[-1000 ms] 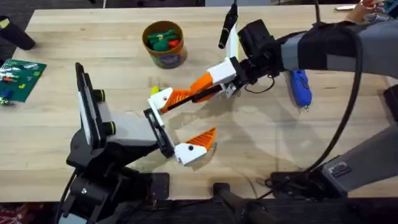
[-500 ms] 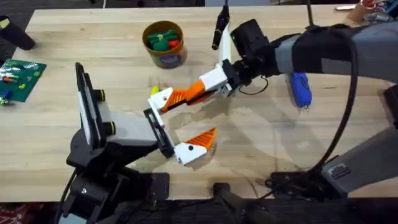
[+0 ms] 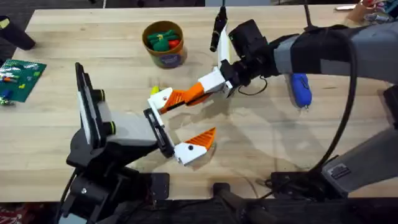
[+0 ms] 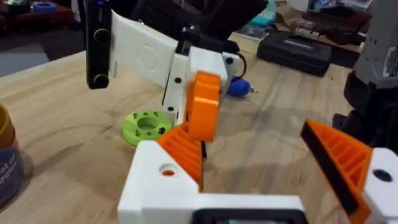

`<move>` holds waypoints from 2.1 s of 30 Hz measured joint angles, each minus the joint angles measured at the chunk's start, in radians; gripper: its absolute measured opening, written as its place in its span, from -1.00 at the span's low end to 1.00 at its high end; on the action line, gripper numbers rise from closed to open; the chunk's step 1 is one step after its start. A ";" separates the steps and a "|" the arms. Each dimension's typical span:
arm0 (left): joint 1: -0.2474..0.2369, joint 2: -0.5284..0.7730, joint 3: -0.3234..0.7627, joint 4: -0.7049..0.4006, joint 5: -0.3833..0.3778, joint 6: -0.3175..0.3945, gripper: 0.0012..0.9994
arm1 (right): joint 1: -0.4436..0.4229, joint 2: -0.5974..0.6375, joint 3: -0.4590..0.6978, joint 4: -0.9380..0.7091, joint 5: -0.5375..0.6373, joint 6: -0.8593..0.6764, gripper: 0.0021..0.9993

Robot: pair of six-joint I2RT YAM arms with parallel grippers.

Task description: Pick up the gripper from the table and insert it into the empty holder that is missing its gripper. Then pick up a screw, insert it into the mounting hole, and use the screwdriver to tighten it. Finally, clean up the table by picking up the vegetable and placing it into the bucket.

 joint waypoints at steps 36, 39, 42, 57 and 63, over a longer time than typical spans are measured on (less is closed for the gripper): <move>0.000 0.000 0.000 0.000 -0.013 0.000 0.97 | 0.000 0.000 0.000 0.121 0.052 0.165 -0.47; 0.000 0.000 0.000 0.000 -0.013 -0.001 0.97 | 0.000 0.000 0.000 0.122 0.047 0.165 -0.68; 0.000 0.000 0.000 0.000 -0.009 -0.002 0.97 | 0.000 0.000 0.000 0.122 0.038 0.173 -0.97; 0.000 0.000 0.000 0.000 -0.011 -0.008 0.97 | 0.000 0.000 0.000 0.134 0.049 0.249 -0.96; 0.000 0.000 0.000 0.000 -0.013 -0.009 0.97 | -0.007 0.000 0.000 0.147 0.053 0.299 -0.96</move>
